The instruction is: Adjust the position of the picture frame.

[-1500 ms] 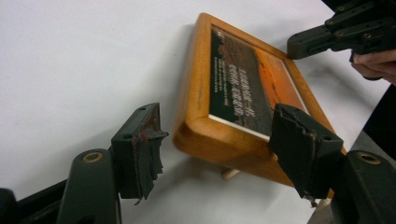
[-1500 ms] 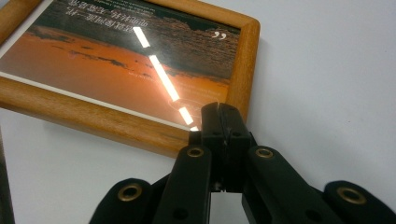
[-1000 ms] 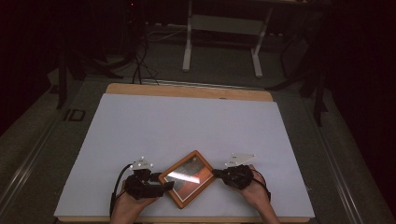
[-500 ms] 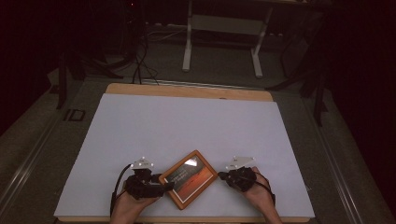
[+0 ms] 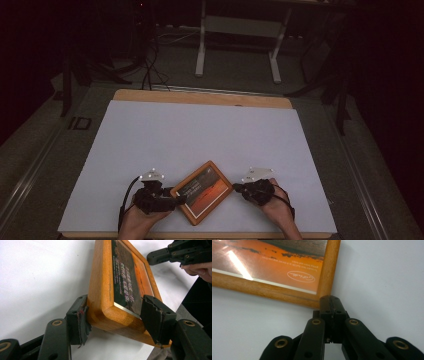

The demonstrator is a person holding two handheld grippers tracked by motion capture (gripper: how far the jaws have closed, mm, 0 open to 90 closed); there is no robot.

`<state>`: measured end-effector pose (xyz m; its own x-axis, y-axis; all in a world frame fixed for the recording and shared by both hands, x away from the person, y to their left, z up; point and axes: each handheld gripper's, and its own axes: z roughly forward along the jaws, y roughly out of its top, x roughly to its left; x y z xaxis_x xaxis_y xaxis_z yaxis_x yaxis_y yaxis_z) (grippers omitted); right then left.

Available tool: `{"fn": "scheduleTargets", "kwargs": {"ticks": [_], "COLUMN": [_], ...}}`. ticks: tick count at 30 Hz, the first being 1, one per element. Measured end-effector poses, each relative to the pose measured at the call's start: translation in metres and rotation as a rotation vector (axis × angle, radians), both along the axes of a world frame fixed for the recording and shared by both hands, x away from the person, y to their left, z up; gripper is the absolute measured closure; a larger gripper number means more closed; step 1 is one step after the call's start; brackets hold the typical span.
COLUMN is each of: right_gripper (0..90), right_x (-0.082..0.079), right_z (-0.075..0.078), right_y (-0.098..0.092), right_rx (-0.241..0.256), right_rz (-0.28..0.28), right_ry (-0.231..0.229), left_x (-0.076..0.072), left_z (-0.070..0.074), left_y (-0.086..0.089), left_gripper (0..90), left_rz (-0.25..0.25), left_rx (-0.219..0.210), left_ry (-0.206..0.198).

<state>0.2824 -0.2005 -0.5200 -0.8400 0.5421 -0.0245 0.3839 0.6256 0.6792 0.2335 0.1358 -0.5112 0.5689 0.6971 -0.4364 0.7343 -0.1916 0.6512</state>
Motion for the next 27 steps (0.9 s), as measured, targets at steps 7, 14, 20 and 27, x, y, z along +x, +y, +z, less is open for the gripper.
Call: {"fn": "scheduleTargets", "kwargs": {"ticks": [7, 14, 20, 27], "right_gripper": [89.6, 87.9, 87.0, 85.0], "right_x": [-0.004, -0.008, -0.008, -0.007], "right_z": [0.008, 0.013, 0.016, 0.025], "right_y": [0.001, 0.005, 0.003, -0.004], "right_rx": [0.026, 0.037, 0.048, 0.074], "right_rz": [0.005, 0.029, 0.025, 0.016], "right_ry": [-0.038, -0.056, -0.061, -0.078], "left_x": [0.000, -0.002, -0.002, 0.001], "left_z": [-0.004, -0.002, 0.003, 0.023], "left_y": [-0.003, -0.002, -0.001, -0.014], "left_gripper": [45.0, 52.7, 61.4, 66.6], "left_rz": [-0.060, -0.070, -0.076, -0.105], "left_rx": [-0.030, -0.045, -0.083, -0.053], "left_ry": [0.038, 0.022, 0.006, -0.057]}}
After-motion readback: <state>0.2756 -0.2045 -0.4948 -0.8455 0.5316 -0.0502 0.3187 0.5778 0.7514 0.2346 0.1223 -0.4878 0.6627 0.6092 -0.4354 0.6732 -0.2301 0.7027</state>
